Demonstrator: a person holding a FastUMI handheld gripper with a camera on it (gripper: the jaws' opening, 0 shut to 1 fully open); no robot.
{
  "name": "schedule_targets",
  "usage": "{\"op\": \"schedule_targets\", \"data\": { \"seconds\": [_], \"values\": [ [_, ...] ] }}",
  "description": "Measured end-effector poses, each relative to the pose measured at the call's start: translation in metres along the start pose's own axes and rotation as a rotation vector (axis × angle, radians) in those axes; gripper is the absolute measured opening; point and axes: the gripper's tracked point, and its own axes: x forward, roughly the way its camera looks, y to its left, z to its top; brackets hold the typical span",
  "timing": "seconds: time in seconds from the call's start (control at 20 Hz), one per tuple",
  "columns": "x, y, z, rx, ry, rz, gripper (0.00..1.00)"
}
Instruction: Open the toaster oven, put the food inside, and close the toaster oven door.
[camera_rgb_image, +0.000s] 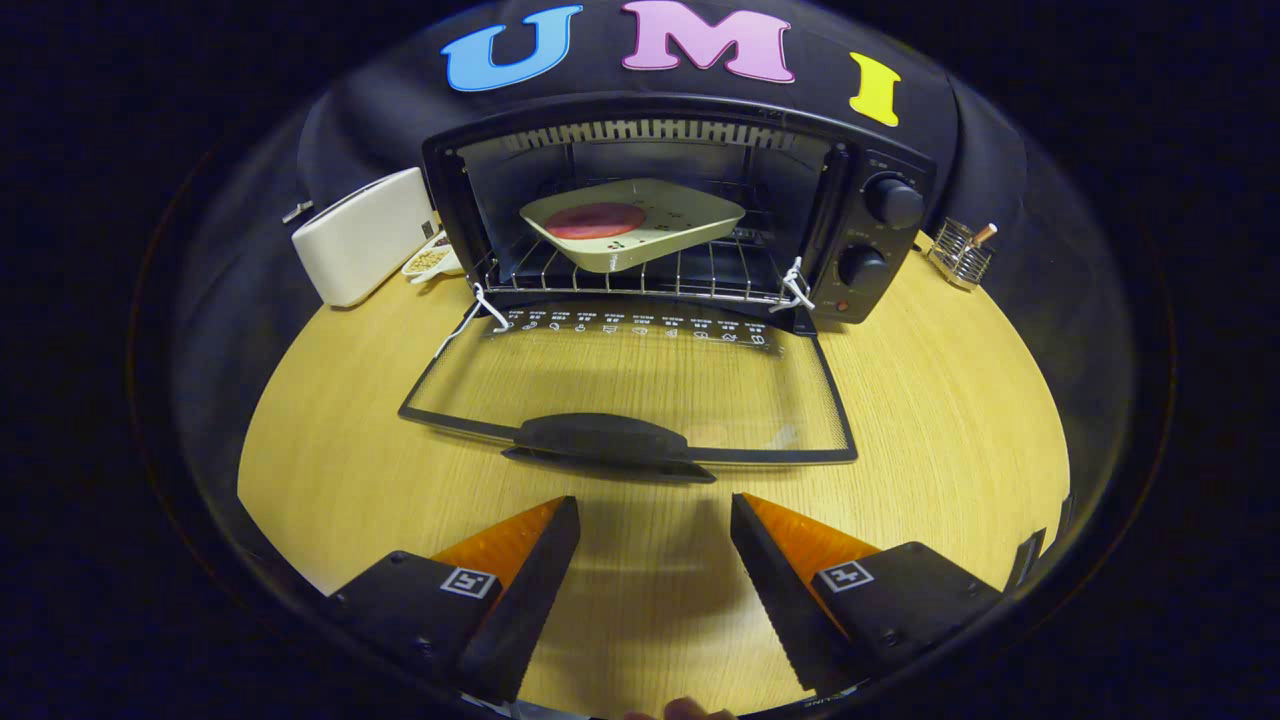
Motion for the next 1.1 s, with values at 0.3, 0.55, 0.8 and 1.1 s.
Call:
{"op": "schedule_targets", "data": {
  "seconds": [0.3,0.55,0.8,1.1],
  "values": [
    [0.015,0.004,0.005,0.041,0.019,-0.015,1.00],
    [-0.010,0.004,0.021,-0.021,-0.017,0.010,1.00],
    [-0.044,0.005,0.051,0.047,-0.082,0.100,1.00],
    [-0.064,0.003,0.112,0.110,-0.188,0.098,1.00]
  ]
}}
